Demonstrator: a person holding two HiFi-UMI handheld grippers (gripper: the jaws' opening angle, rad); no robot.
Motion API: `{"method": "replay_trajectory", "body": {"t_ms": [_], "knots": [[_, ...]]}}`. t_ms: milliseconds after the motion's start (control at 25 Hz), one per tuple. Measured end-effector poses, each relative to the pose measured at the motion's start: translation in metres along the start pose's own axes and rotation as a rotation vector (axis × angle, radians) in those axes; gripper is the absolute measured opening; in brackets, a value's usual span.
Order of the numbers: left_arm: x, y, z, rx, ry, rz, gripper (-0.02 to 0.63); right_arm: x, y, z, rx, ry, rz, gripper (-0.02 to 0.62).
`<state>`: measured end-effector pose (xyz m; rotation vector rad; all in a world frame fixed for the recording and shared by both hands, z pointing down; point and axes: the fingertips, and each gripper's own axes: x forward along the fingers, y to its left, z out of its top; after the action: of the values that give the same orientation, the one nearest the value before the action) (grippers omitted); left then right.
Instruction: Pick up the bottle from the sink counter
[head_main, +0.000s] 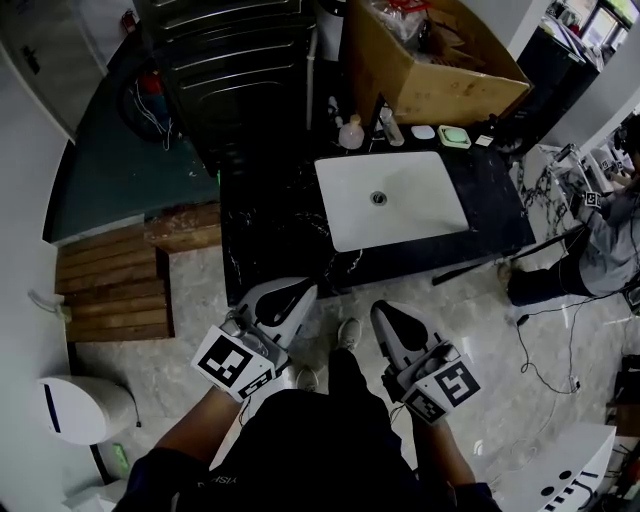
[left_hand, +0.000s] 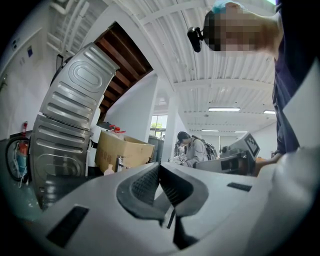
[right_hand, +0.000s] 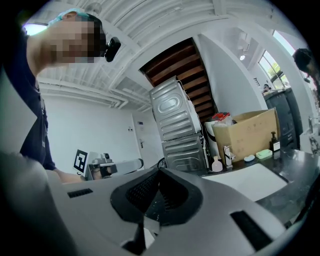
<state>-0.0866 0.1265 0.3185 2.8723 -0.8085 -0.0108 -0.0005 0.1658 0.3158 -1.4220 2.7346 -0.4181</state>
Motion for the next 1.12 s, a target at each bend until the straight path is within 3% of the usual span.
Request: {"method": "replay_trajectory", "body": {"t_ms": [320, 520, 1120], "knots": [[0.052, 0.02, -0.003, -0.007, 0.016, 0.016, 0.008, 0.024, -0.044, 0.017, 0.049, -0.028, 0.047, 0.02], [0.085, 0.038, -0.004, -0.011, 0.025, 0.039, 0.008, 0.038, -0.077, 0.013, 0.027, 0.037, 0.069, 0.02], [0.175, 0.088, -0.009, -0.029, 0.061, 0.137, 0.008, 0.082, -0.171, 0.027, 0.069, 0.07, 0.158, 0.02]]}}
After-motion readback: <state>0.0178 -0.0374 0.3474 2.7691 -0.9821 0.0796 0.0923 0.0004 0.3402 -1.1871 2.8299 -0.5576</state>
